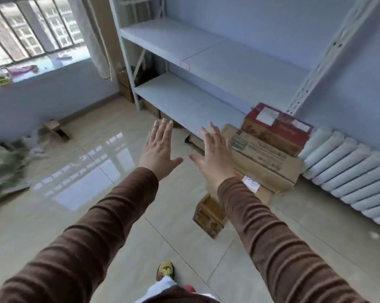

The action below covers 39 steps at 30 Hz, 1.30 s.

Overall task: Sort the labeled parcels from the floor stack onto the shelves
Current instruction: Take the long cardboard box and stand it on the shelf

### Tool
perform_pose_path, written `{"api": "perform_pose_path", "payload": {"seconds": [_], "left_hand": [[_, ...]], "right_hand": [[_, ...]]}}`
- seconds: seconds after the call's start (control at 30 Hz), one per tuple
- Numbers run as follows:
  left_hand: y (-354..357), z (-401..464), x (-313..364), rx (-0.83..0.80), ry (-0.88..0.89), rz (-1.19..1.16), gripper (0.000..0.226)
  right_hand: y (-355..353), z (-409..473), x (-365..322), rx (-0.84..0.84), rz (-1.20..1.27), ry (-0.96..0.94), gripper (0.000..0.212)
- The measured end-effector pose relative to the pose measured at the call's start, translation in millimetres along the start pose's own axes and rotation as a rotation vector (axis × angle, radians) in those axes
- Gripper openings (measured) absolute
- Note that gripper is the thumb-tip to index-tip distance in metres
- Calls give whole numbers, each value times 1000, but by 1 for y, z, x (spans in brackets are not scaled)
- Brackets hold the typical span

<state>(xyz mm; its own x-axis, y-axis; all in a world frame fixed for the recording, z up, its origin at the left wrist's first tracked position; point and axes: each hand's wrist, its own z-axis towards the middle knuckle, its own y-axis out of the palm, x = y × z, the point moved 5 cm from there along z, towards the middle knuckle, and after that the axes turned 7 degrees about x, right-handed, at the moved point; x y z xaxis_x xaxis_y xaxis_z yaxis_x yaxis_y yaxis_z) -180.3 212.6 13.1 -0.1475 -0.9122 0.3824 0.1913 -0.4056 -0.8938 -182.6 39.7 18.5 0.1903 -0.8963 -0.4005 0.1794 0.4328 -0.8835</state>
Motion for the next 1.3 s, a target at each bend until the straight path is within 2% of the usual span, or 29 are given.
{"api": "perform_pose_path", "payload": {"seconds": [0.27,0.5,0.67,0.9,1.07,1.2,1.3], "left_hand": [[67,82,63,-124,174,-60,106],[137,128,89,-260,144,-115,103],[196,150,100,-365,11,-194,99],[261,177,97,-411,-243,-243,93],[288,183,87,-433,-445,-333,94],[300,177,82,-399,-572,-403,82],[303,174,80,-358,-614,-443,70]], "right_hand": [[-22,32,98,32,-33,216,84],[-15,29,188,40,-34,412,75],[-4,16,268,33,-58,542,72],[3,-12,369,30,-63,745,76],[12,-26,409,19,162,969,85],[20,-29,417,23,362,1079,89],[25,-28,416,21,423,1114,86]]}}
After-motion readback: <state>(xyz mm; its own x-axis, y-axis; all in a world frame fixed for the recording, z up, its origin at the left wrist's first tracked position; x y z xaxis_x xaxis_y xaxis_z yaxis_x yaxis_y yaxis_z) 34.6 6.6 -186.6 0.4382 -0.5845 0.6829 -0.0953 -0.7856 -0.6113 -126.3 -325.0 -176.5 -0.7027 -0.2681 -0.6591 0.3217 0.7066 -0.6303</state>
